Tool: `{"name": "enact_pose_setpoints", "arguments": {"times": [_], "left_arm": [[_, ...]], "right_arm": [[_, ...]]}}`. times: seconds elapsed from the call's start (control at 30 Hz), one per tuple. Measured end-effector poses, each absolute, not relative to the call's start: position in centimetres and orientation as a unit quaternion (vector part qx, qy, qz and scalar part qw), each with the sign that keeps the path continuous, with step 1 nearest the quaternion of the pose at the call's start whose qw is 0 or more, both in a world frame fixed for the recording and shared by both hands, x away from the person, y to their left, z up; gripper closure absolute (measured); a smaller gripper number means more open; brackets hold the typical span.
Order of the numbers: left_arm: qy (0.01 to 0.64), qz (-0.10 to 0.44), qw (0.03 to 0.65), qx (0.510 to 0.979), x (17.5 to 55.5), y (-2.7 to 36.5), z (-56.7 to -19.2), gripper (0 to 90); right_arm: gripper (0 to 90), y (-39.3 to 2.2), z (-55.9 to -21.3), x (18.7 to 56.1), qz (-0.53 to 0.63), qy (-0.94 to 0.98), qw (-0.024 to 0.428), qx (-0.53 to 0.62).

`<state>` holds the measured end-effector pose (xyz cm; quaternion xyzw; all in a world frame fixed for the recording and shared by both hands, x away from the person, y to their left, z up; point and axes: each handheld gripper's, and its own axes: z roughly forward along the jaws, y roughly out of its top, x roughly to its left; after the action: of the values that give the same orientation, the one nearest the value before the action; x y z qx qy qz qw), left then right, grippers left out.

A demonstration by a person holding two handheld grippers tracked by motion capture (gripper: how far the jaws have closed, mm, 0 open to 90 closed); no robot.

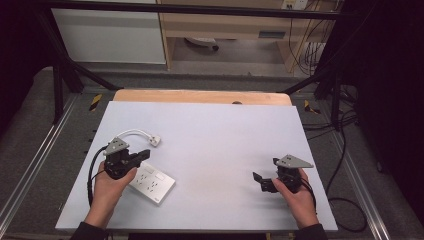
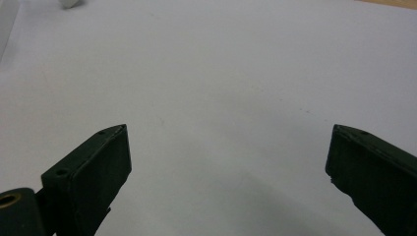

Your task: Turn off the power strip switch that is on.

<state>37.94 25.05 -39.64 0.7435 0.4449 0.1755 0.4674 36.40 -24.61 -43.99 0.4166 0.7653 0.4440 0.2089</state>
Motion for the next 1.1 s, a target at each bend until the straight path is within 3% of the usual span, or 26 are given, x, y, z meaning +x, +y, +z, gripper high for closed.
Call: {"name": "enact_pose_setpoints", "arguments": {"times": [1.1], "left_arm": [[0.443, 0.149, 0.412, 0.782, 37.6, 24.7, -41.9, 89.8]], "right_arm": [[3.8, -24.6, -44.0, 36.4, 0.442, 0.767, 0.21, 0.415]]}}
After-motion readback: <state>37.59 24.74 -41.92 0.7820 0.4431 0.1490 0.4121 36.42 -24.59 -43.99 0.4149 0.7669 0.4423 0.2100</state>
